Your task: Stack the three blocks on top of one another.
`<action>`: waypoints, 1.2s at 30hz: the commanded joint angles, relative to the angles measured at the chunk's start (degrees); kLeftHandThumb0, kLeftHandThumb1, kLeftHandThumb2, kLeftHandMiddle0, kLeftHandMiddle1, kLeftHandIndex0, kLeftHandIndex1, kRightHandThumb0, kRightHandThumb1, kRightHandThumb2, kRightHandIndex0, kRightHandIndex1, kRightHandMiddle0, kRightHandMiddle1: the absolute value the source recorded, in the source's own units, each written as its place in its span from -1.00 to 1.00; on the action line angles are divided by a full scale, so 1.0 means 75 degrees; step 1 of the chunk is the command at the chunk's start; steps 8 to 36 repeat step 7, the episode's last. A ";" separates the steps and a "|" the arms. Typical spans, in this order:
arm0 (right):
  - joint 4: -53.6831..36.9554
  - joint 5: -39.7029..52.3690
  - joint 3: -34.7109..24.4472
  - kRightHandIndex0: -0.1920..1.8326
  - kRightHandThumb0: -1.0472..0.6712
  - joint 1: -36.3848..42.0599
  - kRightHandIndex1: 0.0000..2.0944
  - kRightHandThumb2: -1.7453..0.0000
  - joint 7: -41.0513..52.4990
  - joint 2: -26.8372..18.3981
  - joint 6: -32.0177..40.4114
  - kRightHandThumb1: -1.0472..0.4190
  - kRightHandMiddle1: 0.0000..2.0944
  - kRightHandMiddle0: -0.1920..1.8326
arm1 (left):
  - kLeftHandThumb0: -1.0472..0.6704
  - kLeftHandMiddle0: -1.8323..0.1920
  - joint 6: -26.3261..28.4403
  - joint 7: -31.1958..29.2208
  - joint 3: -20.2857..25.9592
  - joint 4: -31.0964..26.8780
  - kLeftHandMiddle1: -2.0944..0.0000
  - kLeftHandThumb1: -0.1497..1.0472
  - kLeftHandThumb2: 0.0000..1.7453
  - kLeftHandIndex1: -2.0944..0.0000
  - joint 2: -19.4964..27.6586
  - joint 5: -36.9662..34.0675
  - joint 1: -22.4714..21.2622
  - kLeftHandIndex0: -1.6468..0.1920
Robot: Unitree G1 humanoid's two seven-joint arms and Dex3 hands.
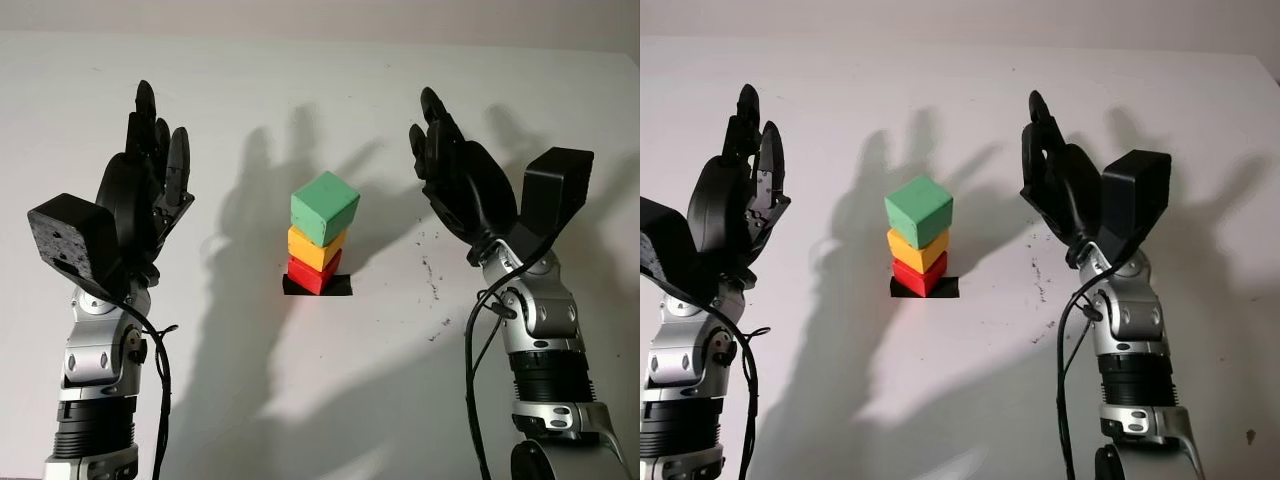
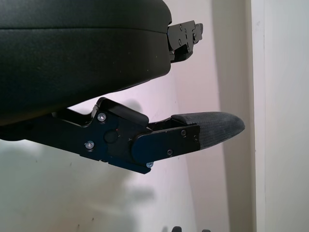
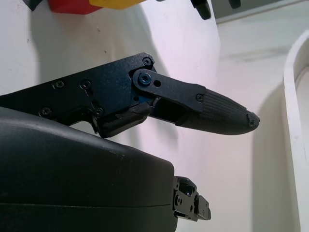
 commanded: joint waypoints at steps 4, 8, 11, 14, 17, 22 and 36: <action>-0.0133 -0.0131 0.0053 -1.00 -0.69 0.0155 -1.00 0.07 -0.0255 0.0198 -0.0466 -1.00 -1.00 -1.00 | -0.64 1.00 -0.0136 -0.0209 -0.0070 -0.0309 1.00 1.00 -0.28 1.00 -0.0119 -0.0256 0.0302 1.00; -0.0171 -0.0126 0.0071 -1.00 -0.69 0.0181 -1.00 0.07 -0.0284 0.0227 -0.0515 -1.00 -1.00 -1.00 | -0.65 1.00 -0.0142 -0.0185 -0.0093 -0.0343 1.00 1.00 -0.27 1.00 -0.0145 -0.0234 0.0351 1.00; -0.0171 -0.0126 0.0071 -1.00 -0.69 0.0181 -1.00 0.07 -0.0284 0.0227 -0.0515 -1.00 -1.00 -1.00 | -0.65 1.00 -0.0142 -0.0185 -0.0093 -0.0343 1.00 1.00 -0.27 1.00 -0.0145 -0.0234 0.0351 1.00; -0.0171 -0.0126 0.0071 -1.00 -0.69 0.0181 -1.00 0.07 -0.0284 0.0227 -0.0515 -1.00 -1.00 -1.00 | -0.65 1.00 -0.0142 -0.0185 -0.0093 -0.0343 1.00 1.00 -0.27 1.00 -0.0145 -0.0234 0.0351 1.00; -0.0171 -0.0126 0.0071 -1.00 -0.69 0.0181 -1.00 0.07 -0.0284 0.0227 -0.0515 -1.00 -1.00 -1.00 | -0.65 1.00 -0.0142 -0.0185 -0.0093 -0.0343 1.00 1.00 -0.27 1.00 -0.0145 -0.0234 0.0351 1.00; -0.0171 -0.0126 0.0071 -1.00 -0.69 0.0181 -1.00 0.07 -0.0284 0.0227 -0.0515 -1.00 -1.00 -1.00 | -0.65 1.00 -0.0142 -0.0185 -0.0093 -0.0343 1.00 1.00 -0.27 1.00 -0.0145 -0.0234 0.0351 1.00; -0.0171 -0.0126 0.0071 -1.00 -0.69 0.0181 -1.00 0.07 -0.0284 0.0227 -0.0515 -1.00 -1.00 -1.00 | -0.65 1.00 -0.0142 -0.0185 -0.0093 -0.0343 1.00 1.00 -0.27 1.00 -0.0145 -0.0234 0.0351 1.00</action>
